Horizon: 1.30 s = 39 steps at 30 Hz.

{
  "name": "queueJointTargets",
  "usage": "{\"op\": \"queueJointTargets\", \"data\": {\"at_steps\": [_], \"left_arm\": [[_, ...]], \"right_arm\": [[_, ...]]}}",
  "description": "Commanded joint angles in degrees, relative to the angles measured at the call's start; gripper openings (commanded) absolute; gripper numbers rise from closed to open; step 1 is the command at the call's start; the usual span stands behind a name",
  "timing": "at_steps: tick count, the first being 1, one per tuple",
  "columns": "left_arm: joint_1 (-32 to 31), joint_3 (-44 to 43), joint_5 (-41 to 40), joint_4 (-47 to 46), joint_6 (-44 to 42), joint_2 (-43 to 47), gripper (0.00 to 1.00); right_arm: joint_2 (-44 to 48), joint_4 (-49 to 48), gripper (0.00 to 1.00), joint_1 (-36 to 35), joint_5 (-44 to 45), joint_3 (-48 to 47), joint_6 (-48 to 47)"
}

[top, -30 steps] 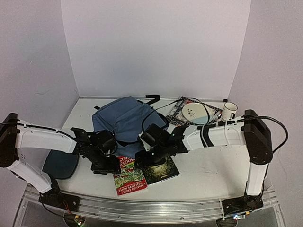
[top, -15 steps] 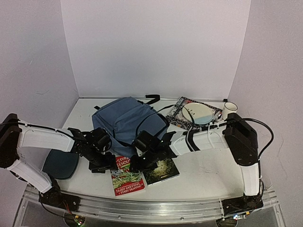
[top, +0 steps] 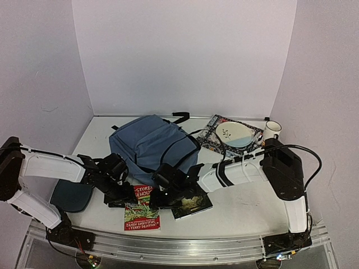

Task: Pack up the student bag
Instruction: Pick up the book from the center of the board.

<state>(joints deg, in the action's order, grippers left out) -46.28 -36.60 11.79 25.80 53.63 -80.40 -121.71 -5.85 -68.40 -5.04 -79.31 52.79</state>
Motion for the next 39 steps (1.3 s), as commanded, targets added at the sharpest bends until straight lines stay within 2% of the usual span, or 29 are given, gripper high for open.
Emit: {"op": "queueJointTargets", "data": {"at_steps": [1, 3, 6, 14, 18, 28, 39], "left_arm": [[0.3, -0.8, 2.7, -1.8, -2.0, -0.2, 0.59], [0.3, -0.7, 3.8, -2.2, -2.4, -0.2, 0.57], [0.3, -0.4, 5.4, -3.0, -2.8, -0.1, 0.54], [0.4, 0.8, 6.7, -3.2, -2.3, 4.1, 0.52], [0.7, 1.1, 4.6, -1.8, -1.7, 7.8, 0.56], [1.2, 0.6, -2.5, 1.3, 0.1, 17.8, 0.77], [1.9, -0.5, -7.7, 2.8, 0.0, 21.8, 0.87]], "right_arm": [[-2.6, 2.0, 0.49, 0.5, 0.0, 0.9, 4.6], [-3.3, 0.4, 0.47, 0.5, -1.2, 0.8, 5.1], [-3.4, -2.9, 0.37, 0.5, -2.7, 1.4, 5.4], [-3.2, -8.3, 0.01, 0.5, -9.3, -0.7, 2.7], [-1.8, -9.0, 0.0, 0.4, -12.2, -1.1, 0.0], [3.7, -9.1, 0.0, -0.1, -15.6, -1.2, -7.1], [10.3, -9.3, 0.0, 0.0, -13.3, -0.7, -12.2]]}}
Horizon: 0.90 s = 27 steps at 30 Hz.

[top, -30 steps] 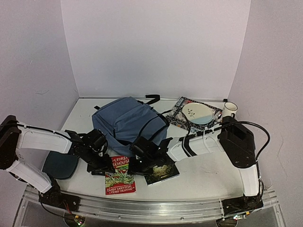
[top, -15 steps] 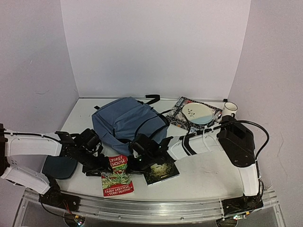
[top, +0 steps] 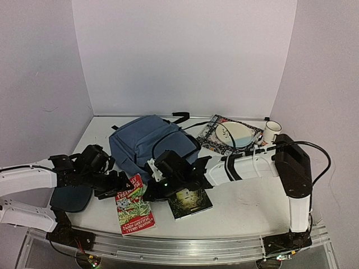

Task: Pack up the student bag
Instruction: Pick up the book from the center of the board, then pass from the right arm to the left

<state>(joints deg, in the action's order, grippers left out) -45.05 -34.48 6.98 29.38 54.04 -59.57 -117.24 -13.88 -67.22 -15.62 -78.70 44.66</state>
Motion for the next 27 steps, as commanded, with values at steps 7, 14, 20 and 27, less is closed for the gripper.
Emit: {"op": "queueJointTargets", "data": {"at_steps": [7, 14, 20, 27], "left_arm": [[0.9, -3.1, -4.3, -2.4, -2.0, 3.7, 0.92], [1.7, -0.7, -2.6, -9.7, -2.4, 6.8, 0.96], [2.1, -0.5, 0.5, -16.8, -3.0, 2.6, 0.96], [4.4, 1.2, 2.4, -23.0, -1.3, -1.0, 0.96]], "right_arm": [[10.9, -4.5, 0.0, 1.2, -0.4, 3.0, -4.1], [14.3, -9.7, 0.0, 5.5, -2.8, 7.1, -2.4], [16.3, -14.4, 0.0, 8.0, -5.0, 10.2, 0.1], [18.5, -16.5, 0.0, 11.1, -6.2, 13.0, 1.6]]}}
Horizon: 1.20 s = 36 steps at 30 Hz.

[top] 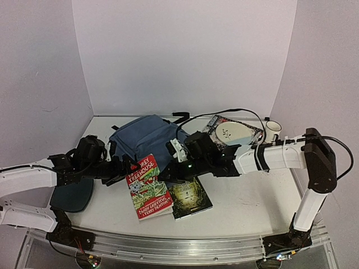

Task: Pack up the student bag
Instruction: Pass from the right arm to the left

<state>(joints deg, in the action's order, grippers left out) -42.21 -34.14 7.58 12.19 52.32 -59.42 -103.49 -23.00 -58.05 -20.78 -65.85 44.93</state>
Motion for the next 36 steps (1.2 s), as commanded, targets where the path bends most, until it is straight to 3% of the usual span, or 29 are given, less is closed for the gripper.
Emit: {"op": "queueJointTargets", "data": {"at_steps": [1, 7, 17, 20, 24, 28, 36], "left_arm": [[2.0, 0.9, 1.7, -5.6, 0.6, -1.4, 0.95], [2.4, 0.5, 0.9, -5.3, 0.8, -1.6, 0.95], [2.5, 2.3, 4.8, -17.7, 4.4, -6.6, 0.88], [2.5, 3.8, 6.2, -22.3, 7.4, -7.2, 0.82], [2.6, 3.8, 7.2, -24.9, 8.1, -6.5, 0.65], [2.6, 3.5, 7.0, -27.1, 7.8, -2.4, 0.51], [2.6, 1.1, 5.2, -27.8, 8.0, 7.8, 0.34]], "right_arm": [[5.1, -7.3, 0.0, 2.4, -1.1, 0.6, 1.3], [5.5, -7.6, 0.0, 3.9, -2.2, 2.1, 1.5], [6.5, -10.0, 0.0, 5.3, -4.0, 2.4, 3.3], [6.1, -12.2, 0.0, 5.5, -4.8, 2.6, 4.8], [5.1, -14.9, 0.0, 5.6, -6.0, 2.4, 6.8], [3.4, -16.8, 0.0, 5.6, -7.3, 1.5, 8.6], [1.3, -17.4, 0.0, 5.5, -9.5, -2.9, 10.1]]}}
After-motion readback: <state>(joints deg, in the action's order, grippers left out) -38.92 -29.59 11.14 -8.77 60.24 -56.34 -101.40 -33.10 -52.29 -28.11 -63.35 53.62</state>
